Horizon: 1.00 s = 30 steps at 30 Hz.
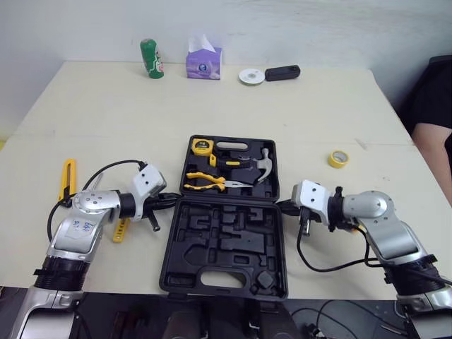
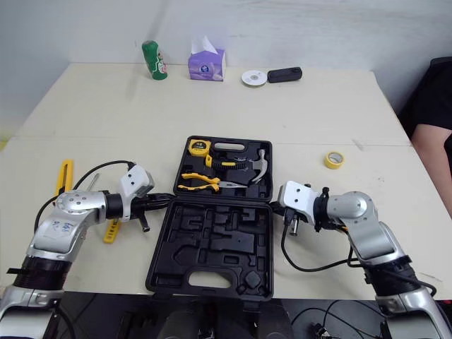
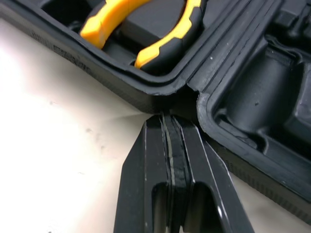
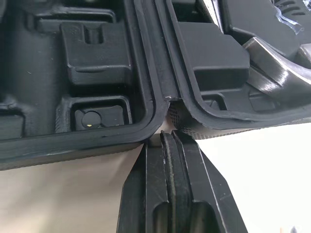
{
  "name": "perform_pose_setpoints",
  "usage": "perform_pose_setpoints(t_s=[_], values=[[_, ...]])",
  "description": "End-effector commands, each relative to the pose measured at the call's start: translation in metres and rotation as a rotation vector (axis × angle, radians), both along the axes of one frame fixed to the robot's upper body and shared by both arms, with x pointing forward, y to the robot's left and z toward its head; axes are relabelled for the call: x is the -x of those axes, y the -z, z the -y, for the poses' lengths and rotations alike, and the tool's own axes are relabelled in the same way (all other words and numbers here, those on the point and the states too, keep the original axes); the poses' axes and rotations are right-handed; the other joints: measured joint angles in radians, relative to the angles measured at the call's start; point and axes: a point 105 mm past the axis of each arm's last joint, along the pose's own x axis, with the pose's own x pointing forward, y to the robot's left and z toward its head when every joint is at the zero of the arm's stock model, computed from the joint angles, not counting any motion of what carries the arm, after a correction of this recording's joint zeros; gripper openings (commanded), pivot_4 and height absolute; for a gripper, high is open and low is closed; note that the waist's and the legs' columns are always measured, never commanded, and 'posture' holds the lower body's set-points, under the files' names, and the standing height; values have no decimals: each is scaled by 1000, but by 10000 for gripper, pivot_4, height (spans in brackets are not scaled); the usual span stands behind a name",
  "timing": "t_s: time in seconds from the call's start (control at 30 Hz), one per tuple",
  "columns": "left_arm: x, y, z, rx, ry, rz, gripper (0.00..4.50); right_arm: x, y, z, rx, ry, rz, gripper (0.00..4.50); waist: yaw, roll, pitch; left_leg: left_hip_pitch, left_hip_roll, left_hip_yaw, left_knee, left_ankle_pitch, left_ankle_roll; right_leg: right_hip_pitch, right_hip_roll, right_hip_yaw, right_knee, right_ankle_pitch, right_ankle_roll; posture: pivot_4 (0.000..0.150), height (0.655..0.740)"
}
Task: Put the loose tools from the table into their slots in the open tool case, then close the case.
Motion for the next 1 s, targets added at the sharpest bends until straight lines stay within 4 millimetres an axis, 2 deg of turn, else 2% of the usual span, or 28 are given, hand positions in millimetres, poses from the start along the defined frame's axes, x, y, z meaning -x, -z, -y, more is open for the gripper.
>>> perform_pose_setpoints(t_s=[0.03,0.17,0.27,0.5,0.87,1.0], values=[[10,-9,12,19,56,37,1004,20,-15,-17,-72,-88,7,0,-1,0,0,0,0,0,0,0,0,0,0,0,0,0,0,1500,7400],[12,-8,9,25,27,32,1004,19,-12,-13,-70,-51,10,0,-2,0,0,0,0,0,-1,0,0,0,0,0,-1,0,0,1500,7400],[23,-8,12,27,79,19,1004,14,-12,-9,-74,-27,18,0,-4,0,0,1,0,0,-1,0,0,0,0,1,0,0,0,1500,7400],[31,1,11,15,93,0,1004,6,-12,-8,-61,-30,34,0,-3,0,0,1,0,0,-1,0,0,0,0,1,-3,0,0,1500,7400],[18,1,2,1,13,49,1004,3,-11,-4,-49,-38,28,0,-2,0,0,1,0,1,-1,0,-1,0,0,1,-5,0,0,1500,7400],[18,0,2,-2,22,51,1004,0,-13,-1,-42,-31,38,0,-2,0,0,1,0,1,-1,0,0,0,0,1,-5,0,0,1500,7400]])
